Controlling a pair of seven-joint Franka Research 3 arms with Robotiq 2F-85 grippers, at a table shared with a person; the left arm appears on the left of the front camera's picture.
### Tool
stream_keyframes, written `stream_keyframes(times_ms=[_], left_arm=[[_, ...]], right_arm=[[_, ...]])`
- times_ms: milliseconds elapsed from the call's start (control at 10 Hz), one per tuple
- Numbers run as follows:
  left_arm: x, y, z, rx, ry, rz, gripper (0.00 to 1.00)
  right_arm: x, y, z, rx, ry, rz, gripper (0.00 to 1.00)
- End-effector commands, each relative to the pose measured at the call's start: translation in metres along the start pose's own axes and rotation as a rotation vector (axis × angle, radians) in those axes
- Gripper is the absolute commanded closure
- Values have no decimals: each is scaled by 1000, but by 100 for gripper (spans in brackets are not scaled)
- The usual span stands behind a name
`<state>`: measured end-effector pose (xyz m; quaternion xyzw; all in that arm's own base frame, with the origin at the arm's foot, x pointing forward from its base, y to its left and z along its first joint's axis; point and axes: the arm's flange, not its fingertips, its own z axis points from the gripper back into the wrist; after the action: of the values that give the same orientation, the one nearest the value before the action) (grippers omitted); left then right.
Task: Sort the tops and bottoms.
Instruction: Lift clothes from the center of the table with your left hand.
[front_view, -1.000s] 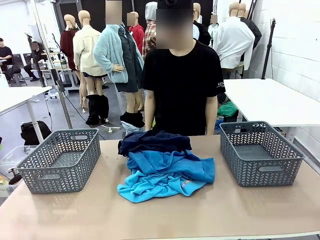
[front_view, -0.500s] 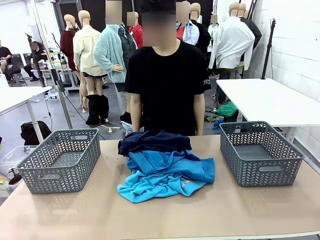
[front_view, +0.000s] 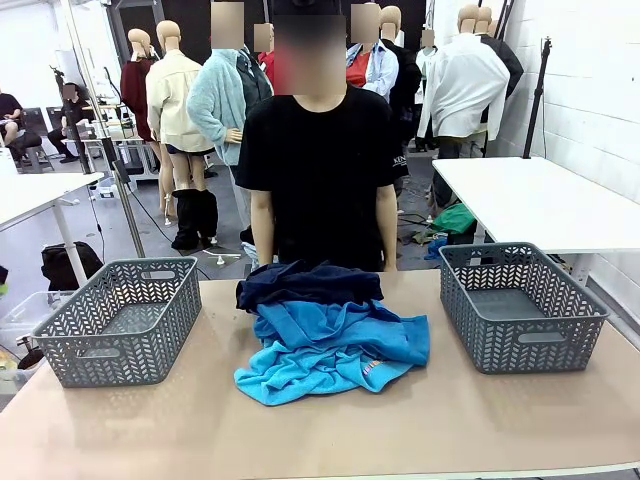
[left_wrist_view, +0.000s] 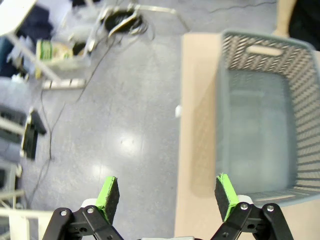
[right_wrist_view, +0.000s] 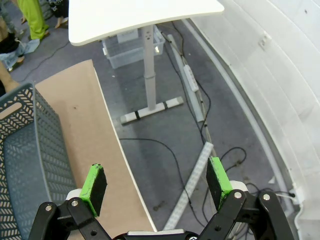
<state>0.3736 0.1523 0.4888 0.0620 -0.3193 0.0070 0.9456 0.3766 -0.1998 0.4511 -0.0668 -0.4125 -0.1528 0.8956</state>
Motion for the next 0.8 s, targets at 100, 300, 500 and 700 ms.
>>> stream_keyframes(times_ms=[100, 300, 500, 700], left_arm=[[34, -74, 63, -154, -163, -358, 0], [58, -155, 87, -227, -205, -674, 0], [70, -216, 86, -351, -141, -852, 0], [53, -223, 102, -286, -175, -771, 0]], right_arm=[[0, 0, 2, -1, 10, 5, 0], [0, 0, 2, -1, 10, 5, 0], [0, 0, 2, -1, 10, 5, 0], [0, 0, 2, -1, 10, 5, 0]])
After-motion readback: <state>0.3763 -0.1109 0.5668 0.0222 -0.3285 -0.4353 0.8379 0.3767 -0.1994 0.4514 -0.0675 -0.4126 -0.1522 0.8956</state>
